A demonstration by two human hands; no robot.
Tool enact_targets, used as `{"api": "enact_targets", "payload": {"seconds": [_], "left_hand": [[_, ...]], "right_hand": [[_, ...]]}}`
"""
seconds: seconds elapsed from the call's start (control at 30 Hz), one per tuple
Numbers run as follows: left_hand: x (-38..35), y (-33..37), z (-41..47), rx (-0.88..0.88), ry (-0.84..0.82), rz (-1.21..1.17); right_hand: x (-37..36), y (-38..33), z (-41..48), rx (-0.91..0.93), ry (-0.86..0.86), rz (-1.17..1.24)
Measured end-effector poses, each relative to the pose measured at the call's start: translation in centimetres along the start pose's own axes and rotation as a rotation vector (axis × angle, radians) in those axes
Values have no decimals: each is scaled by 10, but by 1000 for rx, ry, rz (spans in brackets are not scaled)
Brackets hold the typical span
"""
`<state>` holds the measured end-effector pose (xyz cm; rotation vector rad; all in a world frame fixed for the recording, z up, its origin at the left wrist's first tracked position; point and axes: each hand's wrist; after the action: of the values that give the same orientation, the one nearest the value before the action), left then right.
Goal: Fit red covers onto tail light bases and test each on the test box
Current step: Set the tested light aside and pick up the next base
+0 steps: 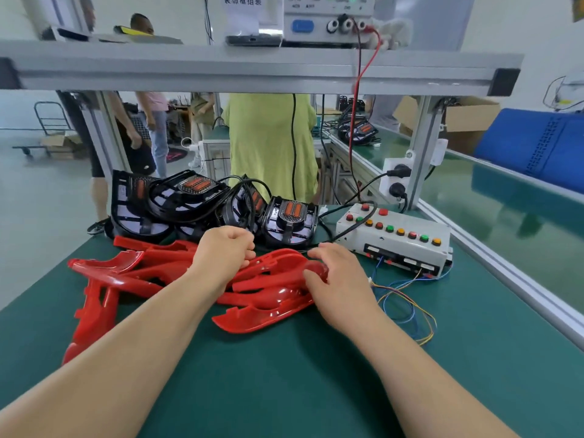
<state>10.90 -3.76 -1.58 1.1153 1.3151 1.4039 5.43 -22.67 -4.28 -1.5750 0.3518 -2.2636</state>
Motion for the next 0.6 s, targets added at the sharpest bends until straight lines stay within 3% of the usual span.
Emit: {"api": "enact_targets", "payload": {"seconds": [0.23, 0.43, 0.6], "left_hand": [[-27, 5, 18, -229, -124, 467], [-40, 15, 40, -302, -301, 924], [-39, 15, 56, -355, -393, 1043]], "right_hand": [[2, 1, -1, 0, -18, 20], [4, 1, -3, -26, -15, 58], [5, 2, 0, -47, -7, 84]]}}
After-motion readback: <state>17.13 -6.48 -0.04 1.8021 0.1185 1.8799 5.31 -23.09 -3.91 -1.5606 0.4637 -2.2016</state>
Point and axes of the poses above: each hand's wrist, its own z-axis towards the middle knuckle, its own x-axis out of the back of the hand, y = z × x, and after that the axes turned 14 degrees about -z, right-handed
